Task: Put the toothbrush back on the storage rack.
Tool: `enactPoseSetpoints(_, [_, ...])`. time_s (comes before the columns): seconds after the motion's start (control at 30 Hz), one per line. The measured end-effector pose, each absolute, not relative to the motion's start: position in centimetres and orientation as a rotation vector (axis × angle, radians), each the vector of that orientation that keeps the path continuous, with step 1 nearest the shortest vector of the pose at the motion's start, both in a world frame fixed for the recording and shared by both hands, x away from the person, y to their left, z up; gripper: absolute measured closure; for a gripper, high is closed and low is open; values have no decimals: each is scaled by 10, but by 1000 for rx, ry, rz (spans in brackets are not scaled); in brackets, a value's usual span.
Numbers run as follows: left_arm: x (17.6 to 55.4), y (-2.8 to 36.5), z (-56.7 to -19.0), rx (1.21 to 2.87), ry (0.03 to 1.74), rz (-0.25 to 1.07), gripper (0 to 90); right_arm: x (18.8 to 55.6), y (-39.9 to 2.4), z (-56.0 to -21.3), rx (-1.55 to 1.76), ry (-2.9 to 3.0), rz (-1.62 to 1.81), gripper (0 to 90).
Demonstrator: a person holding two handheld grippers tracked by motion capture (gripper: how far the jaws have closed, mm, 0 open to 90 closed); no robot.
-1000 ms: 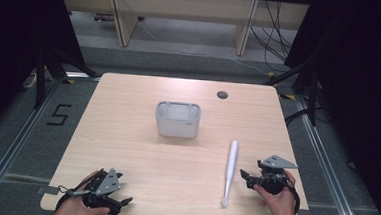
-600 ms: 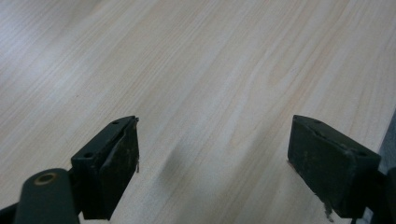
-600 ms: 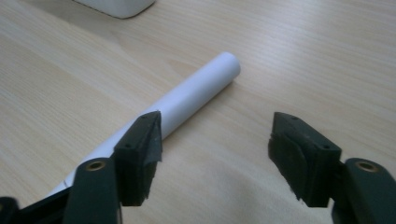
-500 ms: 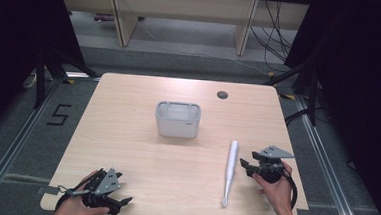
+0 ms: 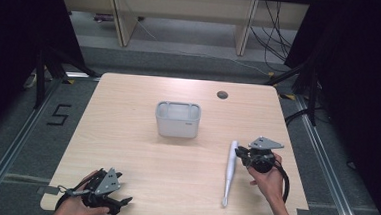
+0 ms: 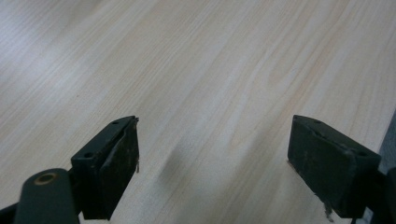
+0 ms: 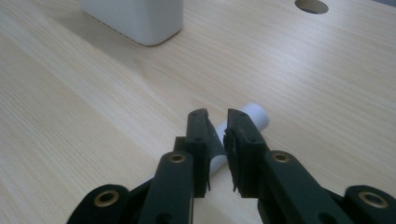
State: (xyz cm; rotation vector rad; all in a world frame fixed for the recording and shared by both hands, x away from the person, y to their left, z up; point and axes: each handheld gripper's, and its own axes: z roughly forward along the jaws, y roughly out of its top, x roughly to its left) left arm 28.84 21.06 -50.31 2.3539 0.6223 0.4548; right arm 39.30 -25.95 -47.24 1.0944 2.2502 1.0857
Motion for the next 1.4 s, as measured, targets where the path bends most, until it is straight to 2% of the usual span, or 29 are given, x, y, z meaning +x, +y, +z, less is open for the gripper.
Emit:
enactPoseSetpoints(0.33, [289, 211, -502, 2376, 600, 477, 163, 406, -240, -470, 1006, 2280, 1086, 899])
enactPoseSetpoints(0.8, [289, 210, -504, 2366, 610, 458, 163, 427, -229, -478, 961, 2326, 1048, 900])
enactPoseSetpoints(1.4, [288, 210, -503, 2371, 612, 458, 163, 428, -234, -487, 1064, 2389, 953, 896])
